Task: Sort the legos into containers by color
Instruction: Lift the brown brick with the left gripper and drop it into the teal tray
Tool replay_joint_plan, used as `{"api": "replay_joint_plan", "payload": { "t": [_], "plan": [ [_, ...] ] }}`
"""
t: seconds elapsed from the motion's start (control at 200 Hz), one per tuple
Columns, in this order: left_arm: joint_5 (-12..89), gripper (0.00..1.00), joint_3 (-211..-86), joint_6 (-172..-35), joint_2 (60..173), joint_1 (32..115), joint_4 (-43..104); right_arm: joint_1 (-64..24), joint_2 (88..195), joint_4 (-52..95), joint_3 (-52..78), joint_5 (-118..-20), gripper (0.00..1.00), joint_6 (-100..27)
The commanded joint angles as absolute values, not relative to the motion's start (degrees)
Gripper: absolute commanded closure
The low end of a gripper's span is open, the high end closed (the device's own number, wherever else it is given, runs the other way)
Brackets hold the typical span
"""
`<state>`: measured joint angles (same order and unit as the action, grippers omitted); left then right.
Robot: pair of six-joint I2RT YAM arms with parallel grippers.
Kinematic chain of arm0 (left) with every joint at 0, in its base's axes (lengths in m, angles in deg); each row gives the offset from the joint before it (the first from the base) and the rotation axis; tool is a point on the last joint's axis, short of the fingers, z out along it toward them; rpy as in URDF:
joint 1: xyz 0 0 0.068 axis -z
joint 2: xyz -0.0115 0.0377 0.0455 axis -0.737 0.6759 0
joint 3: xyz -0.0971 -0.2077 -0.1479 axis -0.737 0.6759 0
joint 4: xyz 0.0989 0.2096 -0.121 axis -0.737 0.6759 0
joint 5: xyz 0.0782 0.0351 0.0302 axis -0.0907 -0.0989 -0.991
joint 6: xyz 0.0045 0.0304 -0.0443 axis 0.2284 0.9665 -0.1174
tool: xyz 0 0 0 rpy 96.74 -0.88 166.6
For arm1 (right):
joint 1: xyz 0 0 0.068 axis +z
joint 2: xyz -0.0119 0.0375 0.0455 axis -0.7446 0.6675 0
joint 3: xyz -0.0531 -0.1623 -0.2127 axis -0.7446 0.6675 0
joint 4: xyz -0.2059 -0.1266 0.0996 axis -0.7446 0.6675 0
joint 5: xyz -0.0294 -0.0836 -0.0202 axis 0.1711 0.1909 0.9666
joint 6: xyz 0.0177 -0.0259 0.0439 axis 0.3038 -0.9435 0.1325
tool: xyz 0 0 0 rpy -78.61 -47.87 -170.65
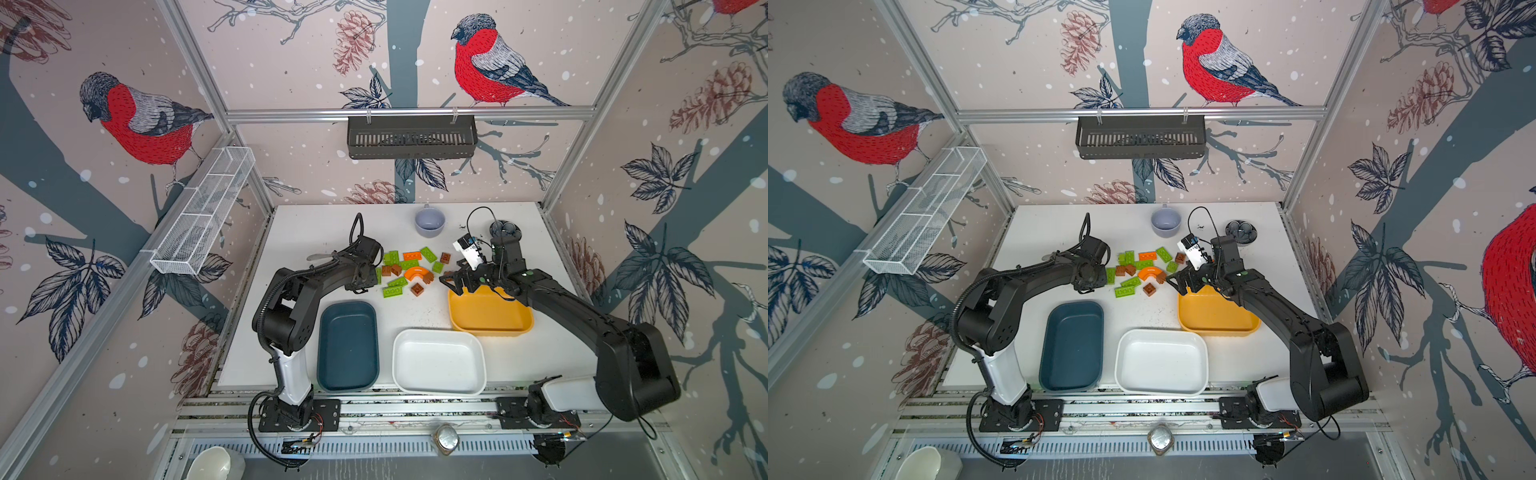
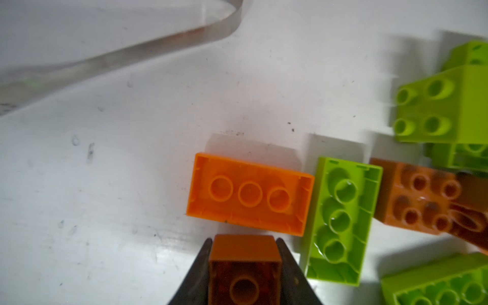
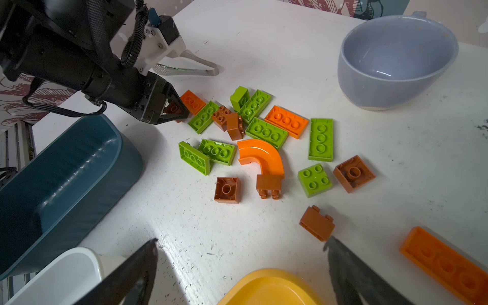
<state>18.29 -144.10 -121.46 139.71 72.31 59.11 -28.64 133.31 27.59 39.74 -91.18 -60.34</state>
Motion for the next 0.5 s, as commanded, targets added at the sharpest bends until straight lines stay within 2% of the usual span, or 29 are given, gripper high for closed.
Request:
{"api": "replay_joint_plan", "payload": {
  "t": [0.0, 0.28, 0.49],
  "plan": [
    [16.83, 0.67, -145.65, -119.93, 137.0, 72.37, 63.34, -28.64, 133.06, 27.57, 38.91, -91.47, 0.01, -60.83],
    [15.88, 0.67, -149.48, -116.78, 125.9, 73.75, 79.1, -28.74, 132.84, 27.78, 36.88, -93.39, 0.01, -60.85],
    [19.09, 0.67, -144.04, -120.57, 115.93, 74.62, 87.88, -28.71, 133.45, 27.83, 36.23, -94.32, 0.01, -60.78]
  ]
}}
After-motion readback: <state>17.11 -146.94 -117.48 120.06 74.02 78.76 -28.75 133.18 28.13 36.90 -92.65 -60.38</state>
